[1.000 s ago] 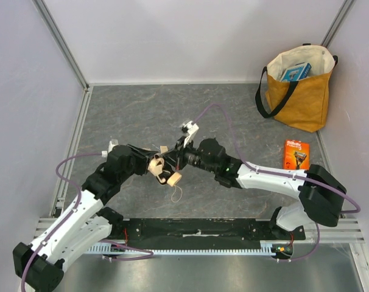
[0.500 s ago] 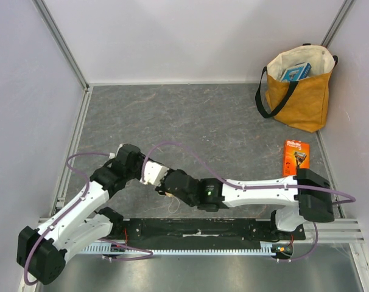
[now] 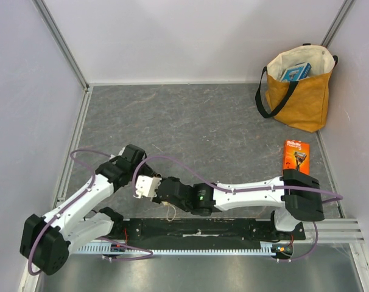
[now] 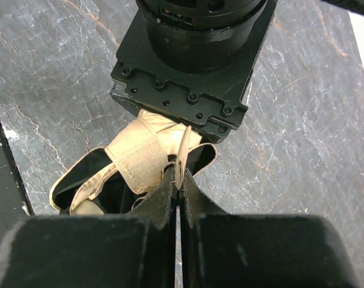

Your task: Put away the umbrella

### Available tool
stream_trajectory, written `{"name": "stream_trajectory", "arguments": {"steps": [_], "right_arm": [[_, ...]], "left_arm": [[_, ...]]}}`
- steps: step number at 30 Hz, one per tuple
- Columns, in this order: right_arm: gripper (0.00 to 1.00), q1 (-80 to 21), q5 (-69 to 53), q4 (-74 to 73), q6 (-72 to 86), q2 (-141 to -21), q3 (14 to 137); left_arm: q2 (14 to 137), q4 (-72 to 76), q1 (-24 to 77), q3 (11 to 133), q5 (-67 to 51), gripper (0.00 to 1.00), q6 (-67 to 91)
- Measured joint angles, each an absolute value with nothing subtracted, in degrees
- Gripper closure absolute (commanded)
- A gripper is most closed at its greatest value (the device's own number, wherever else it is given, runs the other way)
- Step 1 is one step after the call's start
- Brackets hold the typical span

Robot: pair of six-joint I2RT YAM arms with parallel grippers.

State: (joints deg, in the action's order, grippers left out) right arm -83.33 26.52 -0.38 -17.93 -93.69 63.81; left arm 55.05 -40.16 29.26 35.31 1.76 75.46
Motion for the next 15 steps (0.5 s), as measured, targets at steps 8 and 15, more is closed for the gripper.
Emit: {"name": "stream_trajectory", "arguments": {"steps": [8,15], "right_arm": [[1.00,-78.59,21.69,9.78,-17.93,-93.17,55.20],[1.00,-77.08,22.81,12.53,-25.61,-95.07,51.99]], "left_arm": [[63.26,-31.20,32.69,35.18,8.84,0.98,74.11],[75.18,-27.09,34.22,38.74,10.04,0.98,74.02]]}}
